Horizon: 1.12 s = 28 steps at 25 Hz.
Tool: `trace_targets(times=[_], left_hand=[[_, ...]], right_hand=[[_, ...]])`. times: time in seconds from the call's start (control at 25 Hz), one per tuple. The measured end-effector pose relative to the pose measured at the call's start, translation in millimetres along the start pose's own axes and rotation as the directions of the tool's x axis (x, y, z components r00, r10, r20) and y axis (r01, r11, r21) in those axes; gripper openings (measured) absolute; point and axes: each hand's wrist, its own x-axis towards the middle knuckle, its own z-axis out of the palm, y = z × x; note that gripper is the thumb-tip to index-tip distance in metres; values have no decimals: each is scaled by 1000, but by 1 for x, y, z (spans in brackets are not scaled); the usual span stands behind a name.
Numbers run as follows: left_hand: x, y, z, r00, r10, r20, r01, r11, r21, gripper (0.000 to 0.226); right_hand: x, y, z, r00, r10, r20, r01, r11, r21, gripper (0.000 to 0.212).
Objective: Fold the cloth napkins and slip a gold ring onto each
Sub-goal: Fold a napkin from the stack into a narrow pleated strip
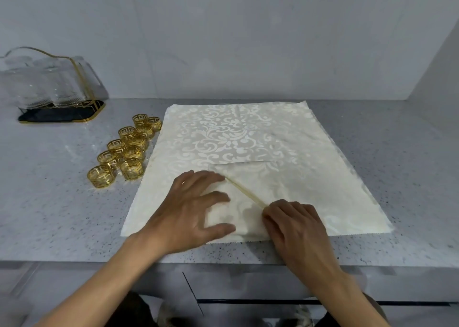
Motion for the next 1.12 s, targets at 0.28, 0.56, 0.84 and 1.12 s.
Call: trace_targets(times=[0.28,0.56,0.84,1.12], left_hand=[[-16,-4,0,992,-12,123,17,999,-39,37],[12,-2,-5,922,-348,167,385,791,-476,31],[25,4,5,857,-503,110,490,731,-475,22],[26,17,12,951,-266,-157,257,963,-75,10]], right_hand=[[-3,6,4,1000,23,-9,-22,998,61,18],[3,3,-6,986,124,111,-144,970,196,46],[10,-1,-9,983,164,78,-174,973,153,15],[1,0,-6,998,37,56,-36,999,-14,12]])
